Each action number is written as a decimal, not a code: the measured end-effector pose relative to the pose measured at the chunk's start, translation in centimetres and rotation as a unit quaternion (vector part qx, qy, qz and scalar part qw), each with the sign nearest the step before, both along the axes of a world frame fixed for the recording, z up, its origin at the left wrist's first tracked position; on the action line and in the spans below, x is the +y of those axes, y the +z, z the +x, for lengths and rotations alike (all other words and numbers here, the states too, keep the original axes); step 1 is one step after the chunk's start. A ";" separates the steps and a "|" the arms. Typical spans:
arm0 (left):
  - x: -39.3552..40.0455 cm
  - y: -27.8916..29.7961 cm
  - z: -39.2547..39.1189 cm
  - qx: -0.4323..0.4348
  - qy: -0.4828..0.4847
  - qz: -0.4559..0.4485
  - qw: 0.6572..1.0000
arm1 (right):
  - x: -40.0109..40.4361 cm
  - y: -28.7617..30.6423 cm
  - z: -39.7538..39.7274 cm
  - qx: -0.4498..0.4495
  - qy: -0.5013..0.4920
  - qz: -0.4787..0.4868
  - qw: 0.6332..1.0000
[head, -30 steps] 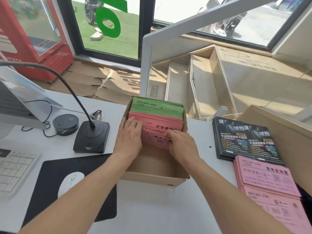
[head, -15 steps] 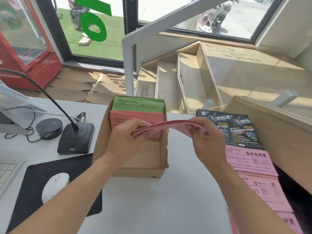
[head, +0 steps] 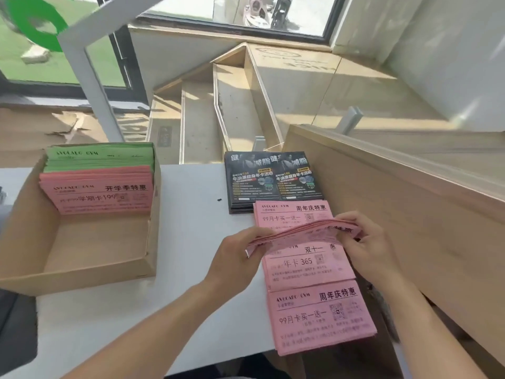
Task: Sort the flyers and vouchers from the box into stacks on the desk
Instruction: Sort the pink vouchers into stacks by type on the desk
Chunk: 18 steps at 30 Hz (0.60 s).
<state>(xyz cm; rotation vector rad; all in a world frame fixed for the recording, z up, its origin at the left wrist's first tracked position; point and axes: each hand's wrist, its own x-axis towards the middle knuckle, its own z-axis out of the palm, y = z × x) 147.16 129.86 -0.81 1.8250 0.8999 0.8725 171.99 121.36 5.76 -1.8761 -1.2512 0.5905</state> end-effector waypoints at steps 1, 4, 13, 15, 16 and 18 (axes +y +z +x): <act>-0.5 -0.4 0.6 0.005 -0.001 -0.007 1.000 | -0.4 -0.5 0.7 0.005 0.004 -0.012 1.000; -1.6 -1.4 1.7 0.024 0.003 -0.022 0.999 | -1.6 -2.3 2.1 0.036 0.018 -0.039 0.998; -4.2 -3.4 3.4 0.005 0.129 -0.209 0.969 | -3.3 -7.2 3.2 0.144 -0.015 -0.047 0.988; -4.4 -3.1 3.9 0.000 0.146 -0.216 0.965 | -3.3 -7.4 3.4 0.153 -0.033 -0.042 0.987; -4.4 -2.8 4.3 0.010 0.147 -0.214 0.966 | -3.2 -7.3 3.4 0.156 -0.046 -0.038 0.986; -4.7 -2.4 5.2 0.046 0.147 -0.213 0.965 | -3.2 -7.4 3.6 0.124 -0.061 -0.042 0.990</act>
